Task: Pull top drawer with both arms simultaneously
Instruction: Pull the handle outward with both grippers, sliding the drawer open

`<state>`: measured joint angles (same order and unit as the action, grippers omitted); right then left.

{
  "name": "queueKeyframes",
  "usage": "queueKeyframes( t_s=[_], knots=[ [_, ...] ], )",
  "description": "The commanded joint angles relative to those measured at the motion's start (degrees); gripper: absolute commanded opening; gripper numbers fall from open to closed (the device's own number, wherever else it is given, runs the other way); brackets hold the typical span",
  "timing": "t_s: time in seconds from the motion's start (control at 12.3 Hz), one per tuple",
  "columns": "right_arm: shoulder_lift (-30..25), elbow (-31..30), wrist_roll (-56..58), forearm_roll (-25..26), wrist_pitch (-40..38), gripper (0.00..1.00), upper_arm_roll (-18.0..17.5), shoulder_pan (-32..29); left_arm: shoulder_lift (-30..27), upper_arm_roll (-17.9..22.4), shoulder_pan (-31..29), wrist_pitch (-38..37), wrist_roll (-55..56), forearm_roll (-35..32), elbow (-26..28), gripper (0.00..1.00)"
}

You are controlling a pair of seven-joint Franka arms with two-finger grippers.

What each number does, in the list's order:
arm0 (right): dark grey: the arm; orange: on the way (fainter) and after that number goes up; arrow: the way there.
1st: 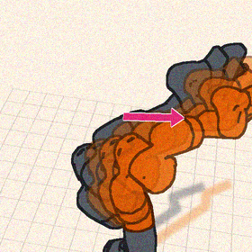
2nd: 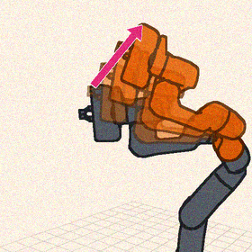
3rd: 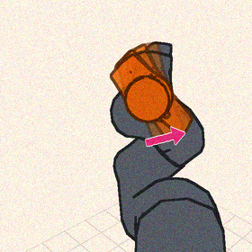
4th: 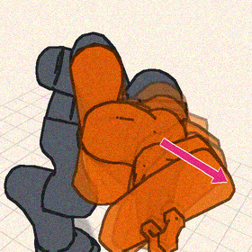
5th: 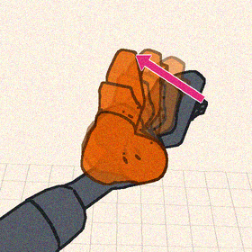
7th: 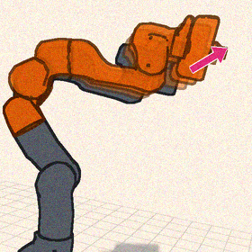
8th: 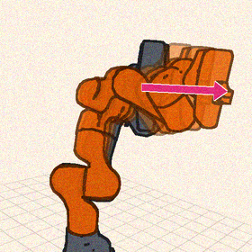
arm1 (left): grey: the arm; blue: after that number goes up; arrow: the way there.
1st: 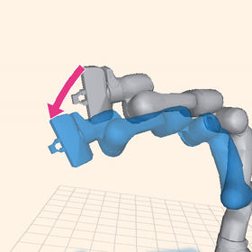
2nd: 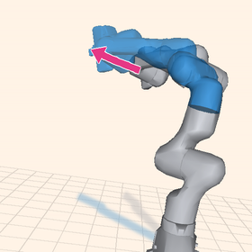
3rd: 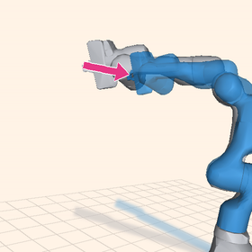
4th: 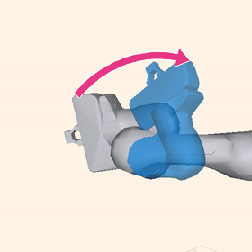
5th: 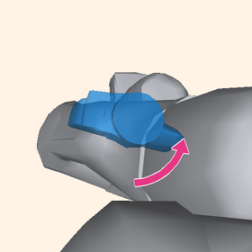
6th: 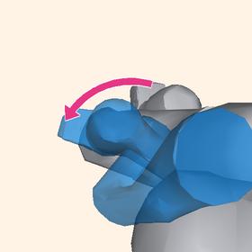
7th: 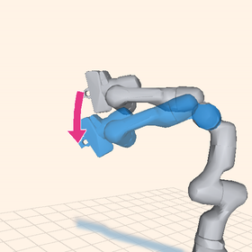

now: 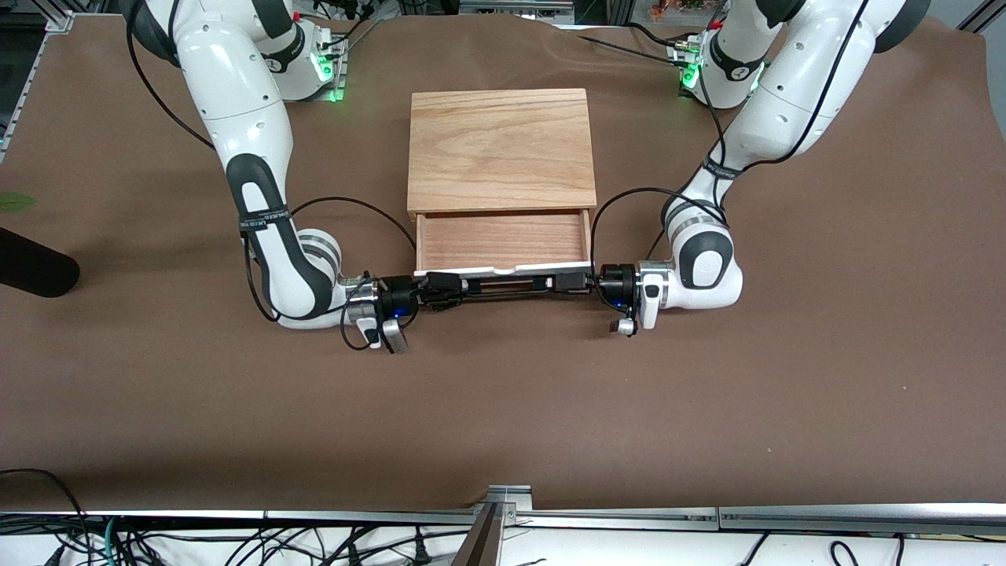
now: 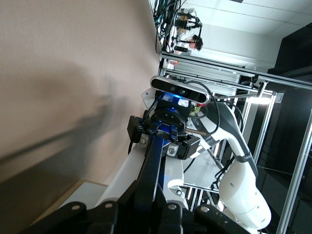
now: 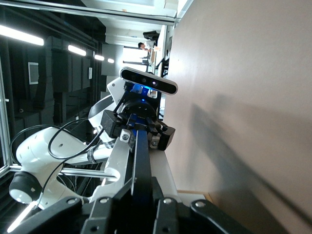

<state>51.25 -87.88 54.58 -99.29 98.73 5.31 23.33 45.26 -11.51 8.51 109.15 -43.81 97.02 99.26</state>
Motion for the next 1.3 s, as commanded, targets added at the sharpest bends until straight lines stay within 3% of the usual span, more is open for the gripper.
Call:
queueKeyframes(
  t_s=[0.0, 0.41, 0.57, 0.65, 0.73, 0.81, 0.89, 0.98, 1.22],
  knots=[
    [1.7, 6.6, -3.2, -2.4, 1.3, 0.00, 1.8, -4.9, 1.2, 1.5, -0.5, 0.6, 12.7, 0.3, -3.2, 0.00],
    [4.1, 11.6, -5.8, -2.4, 4.9, 0.00, 1.8, -5.0, 1.3, 1.8, -0.5, 0.5, 13.1, 0.5, -3.1, 0.00],
    [4.3, 12.0, -5.8, -2.4, 5.6, 0.00, 1.8, -5.0, 1.1, 1.8, -0.6, 0.4, 12.5, 0.5, -2.3, 0.42],
    [4.4, 12.0, -5.8, -2.5, 6.2, 0.00, 1.8, -5.0, 1.1, 1.8, -0.6, 0.3, 12.2, 0.5, -2.1, 0.48],
    [4.5, 12.0, -5.8, -2.4, 6.4, 0.01, 1.8, -5.0, 1.0, 1.8, -0.7, 0.2, 12.1, 0.5, -2.1, 0.68],
    [4.5, 11.9, -5.8, -2.3, 6.0, 0.18, 1.8, -5.0, 0.9, 1.8, -0.7, 0.2, 12.0, 0.5, -1.6, 1.00],
    [4.5, 11.9, -5.6, -2.2, 6.0, 0.95, 1.8, -5.0, 0.8, 1.8, -0.8, 0.2, 12.3, 0.5, -1.4, 1.00],
    [4.5, 11.8, -5.5, -2.1, 5.9, 1.00, 1.8, -5.0, 0.8, 1.8, -0.9, 0.1, 13.1, 0.5, -1.4, 1.00],
    [3.9, 11.9, -5.8, 0.6, 6.4, 1.00, 2.9, -5.0, 0.5, 3.0, -1.1, -0.1, 14.5, 0.2, -1.5, 1.00]
  ],
)
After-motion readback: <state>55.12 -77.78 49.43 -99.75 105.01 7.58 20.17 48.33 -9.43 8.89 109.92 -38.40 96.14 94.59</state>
